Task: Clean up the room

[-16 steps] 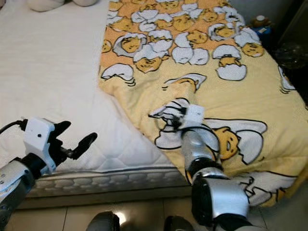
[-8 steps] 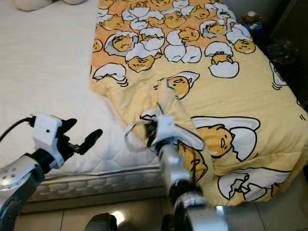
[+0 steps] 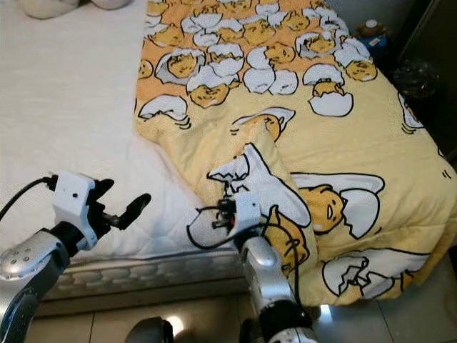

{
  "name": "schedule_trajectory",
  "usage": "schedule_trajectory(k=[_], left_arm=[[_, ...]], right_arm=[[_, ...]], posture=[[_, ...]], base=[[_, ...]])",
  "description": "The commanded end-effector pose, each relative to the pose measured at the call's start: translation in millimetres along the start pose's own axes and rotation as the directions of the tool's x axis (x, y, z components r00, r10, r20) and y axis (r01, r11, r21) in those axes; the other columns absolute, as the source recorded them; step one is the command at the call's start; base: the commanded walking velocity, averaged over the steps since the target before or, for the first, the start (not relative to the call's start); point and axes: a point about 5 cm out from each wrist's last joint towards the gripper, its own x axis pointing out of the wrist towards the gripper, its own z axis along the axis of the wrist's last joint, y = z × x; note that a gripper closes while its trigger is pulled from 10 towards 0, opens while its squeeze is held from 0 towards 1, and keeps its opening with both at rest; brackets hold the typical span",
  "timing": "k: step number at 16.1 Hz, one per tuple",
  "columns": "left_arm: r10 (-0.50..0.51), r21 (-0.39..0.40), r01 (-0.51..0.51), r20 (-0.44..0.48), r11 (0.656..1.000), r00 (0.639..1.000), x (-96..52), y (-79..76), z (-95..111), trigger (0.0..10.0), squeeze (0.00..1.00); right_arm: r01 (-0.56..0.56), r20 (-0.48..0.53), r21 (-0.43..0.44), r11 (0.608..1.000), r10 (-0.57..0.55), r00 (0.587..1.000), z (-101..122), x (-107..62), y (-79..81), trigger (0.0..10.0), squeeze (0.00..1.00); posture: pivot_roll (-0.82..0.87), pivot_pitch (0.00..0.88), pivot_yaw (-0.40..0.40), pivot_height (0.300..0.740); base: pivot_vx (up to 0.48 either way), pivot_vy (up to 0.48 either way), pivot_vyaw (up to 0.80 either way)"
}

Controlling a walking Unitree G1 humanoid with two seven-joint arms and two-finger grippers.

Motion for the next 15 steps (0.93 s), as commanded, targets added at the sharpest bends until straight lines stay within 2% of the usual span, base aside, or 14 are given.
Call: schedule_trajectory(k=[1, 4, 5, 7, 8, 10, 12, 15], left_arm=[[0.009, 0.014, -0.009, 0.004, 1.000, 1.000, 1.0, 2.0, 1, 10.0, 0.00], [0.005, 0.013, -0.006, 0.013, 1.000, 1.000, 3.7, 0.3, 1, 10.0, 0.00], [0.006, 0.012, -0.006, 0.016, 1.000, 1.000, 4.2, 0.3, 1, 10.0, 0.00], [0.005, 0.010, -0.005, 0.019, 1.000, 1.000, 5.1, -0.2, 1, 10.0, 0.00], [0.004, 0.010, -0.004, 0.020, 1.000, 1.000, 5.6, -0.4, 1, 10.0, 0.00], [-0.001, 0.008, 0.001, 0.019, 1.000, 1.000, 6.4, -1.6, 0, 10.0, 0.00], [-0.005, 0.007, 0.005, 0.020, 1.000, 1.000, 6.7, -2.4, 0, 10.0, 0.00], [0.001, 0.005, -0.001, 0.022, 1.000, 1.000, 6.1, -1.9, -1, 10.0, 0.00]], right_arm=[[-0.002, 0.092, -0.054, 0.999, 0.007, 0.996, 20, 4.0, 6.3, 10.0, 0.00], [0.060, 0.288, -0.101, 0.993, -0.029, 0.957, 74, 13.7, 0.5, 10.0, 0.00], [0.100, 0.325, -0.090, 0.991, -0.065, 0.944, 86, 17.0, -5.6, 10.0, 0.00], [0.160, 0.346, -0.076, 0.984, -0.125, 0.930, 98, 21.9, -17.4, 10.0, 0.00], [0.205, 0.342, -0.064, 0.977, -0.171, 0.924, 100, 24.6, -26.4, 10.0, 0.99], [0.274, 0.261, -0.042, 0.961, -0.254, 0.931, 91, 31.8, -43.4, 10.0, 1.00], [0.315, 0.208, -0.048, 0.948, -0.299, 0.931, 87, 36.1, -52.4, 10.0, 1.00], [0.334, 0.216, -0.075, 0.939, -0.312, 0.925, 94, 42.8, -49.5, 10.0, 1.00]], posture=[[0.19, 0.117, 0.038, 0.740], [0.18, 0.113, 0.037, 0.740], [0.18, 0.112, 0.038, 0.740], [0.18, 0.113, 0.039, 0.740], [0.18, 0.113, 0.040, 0.740], [0.19, 0.114, 0.041, 0.740], [0.19, 0.116, 0.038, 0.740], [0.20, 0.117, 0.032, 0.740]], base=[[0.000, 0.000, 0.00], [0.000, 0.000, 0.00], [0.000, 0.000, 0.00], [0.000, 0.000, 0.00], [0.000, 0.000, 0.00], [0.000, 0.000, 0.00], [0.000, 0.000, 0.00], [0.000, 0.000, 0.00]])
